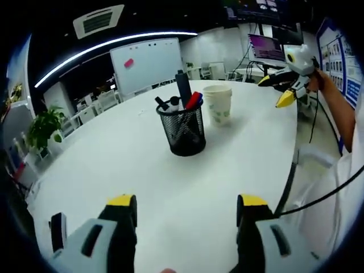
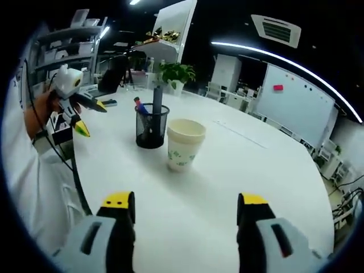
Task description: Place the scattered laser pointers and whiteboard markers into the pen holder and stack the scattered paper cups together
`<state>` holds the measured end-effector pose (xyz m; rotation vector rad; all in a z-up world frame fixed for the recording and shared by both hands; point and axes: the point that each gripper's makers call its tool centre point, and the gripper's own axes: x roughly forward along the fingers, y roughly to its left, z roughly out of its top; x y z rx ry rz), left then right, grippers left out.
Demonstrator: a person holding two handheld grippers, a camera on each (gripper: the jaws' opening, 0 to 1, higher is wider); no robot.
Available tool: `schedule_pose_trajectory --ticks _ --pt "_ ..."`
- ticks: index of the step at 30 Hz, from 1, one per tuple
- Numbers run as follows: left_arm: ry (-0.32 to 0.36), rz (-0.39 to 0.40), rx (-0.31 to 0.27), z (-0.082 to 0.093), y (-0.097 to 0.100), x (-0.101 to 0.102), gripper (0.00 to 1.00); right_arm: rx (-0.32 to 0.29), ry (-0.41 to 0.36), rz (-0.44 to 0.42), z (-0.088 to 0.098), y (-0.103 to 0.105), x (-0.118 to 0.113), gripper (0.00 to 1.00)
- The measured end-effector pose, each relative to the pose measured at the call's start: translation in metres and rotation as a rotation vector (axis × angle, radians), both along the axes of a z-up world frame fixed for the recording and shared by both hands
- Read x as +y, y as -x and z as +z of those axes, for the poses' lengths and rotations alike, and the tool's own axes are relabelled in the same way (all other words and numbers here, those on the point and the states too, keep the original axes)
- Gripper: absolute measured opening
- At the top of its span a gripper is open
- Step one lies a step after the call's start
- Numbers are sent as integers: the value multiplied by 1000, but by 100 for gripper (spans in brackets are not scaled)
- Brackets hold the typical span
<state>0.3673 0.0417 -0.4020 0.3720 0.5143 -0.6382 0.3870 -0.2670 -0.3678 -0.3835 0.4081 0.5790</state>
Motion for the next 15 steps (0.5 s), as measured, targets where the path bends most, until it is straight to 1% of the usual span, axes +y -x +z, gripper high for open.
schedule_pose_trajectory --ticks 15 --pt "-24 -17 13 5 10 0 73 2 25 6 2 8 -2 73"
